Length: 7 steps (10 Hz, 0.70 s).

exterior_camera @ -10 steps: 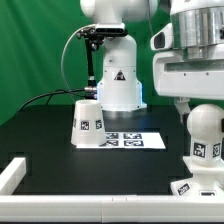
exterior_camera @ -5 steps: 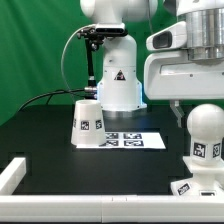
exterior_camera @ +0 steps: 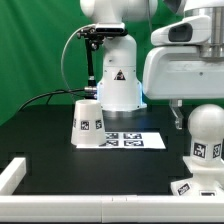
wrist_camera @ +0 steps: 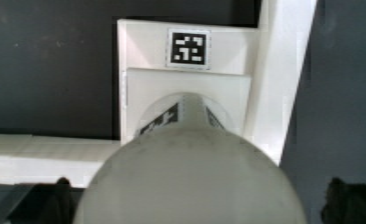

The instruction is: Assemble lamp

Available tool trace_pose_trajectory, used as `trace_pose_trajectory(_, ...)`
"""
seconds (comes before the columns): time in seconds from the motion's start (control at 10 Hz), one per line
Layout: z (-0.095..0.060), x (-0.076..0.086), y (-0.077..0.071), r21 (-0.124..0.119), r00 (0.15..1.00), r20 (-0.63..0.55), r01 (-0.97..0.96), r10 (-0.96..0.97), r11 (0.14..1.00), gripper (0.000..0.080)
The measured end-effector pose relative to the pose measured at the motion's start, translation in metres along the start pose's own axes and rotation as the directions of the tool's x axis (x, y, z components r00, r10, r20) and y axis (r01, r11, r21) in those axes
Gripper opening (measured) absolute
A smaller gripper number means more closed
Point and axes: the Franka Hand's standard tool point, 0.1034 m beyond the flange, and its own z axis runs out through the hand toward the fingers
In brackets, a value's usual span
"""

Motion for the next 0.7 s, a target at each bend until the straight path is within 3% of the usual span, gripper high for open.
trace_pose_trajectory(0.1, 0.0, 0.0001, 0.0004, 0.0, 1.0, 0.0, -0.015, 0.015, 1.0, 0.0604)
trace_pose_trajectory(0.2, 0.0001, 0.0001, 0.0004, 0.0, 1.0, 0.0, -0.03, 0.03, 1.0, 0.0572)
trace_pose_trajectory(0.4, 0.0, 0.0002, 0.0, 0.0, 0.986, -0.001, -0.168, 0.168, 0.986, 0.0572)
trace_pose_trajectory(0.7, 0.0011, 0.0001, -0.0015, 0.004, 0.82, -0.014, -0.572, 0.572, 0.82, 0.0572)
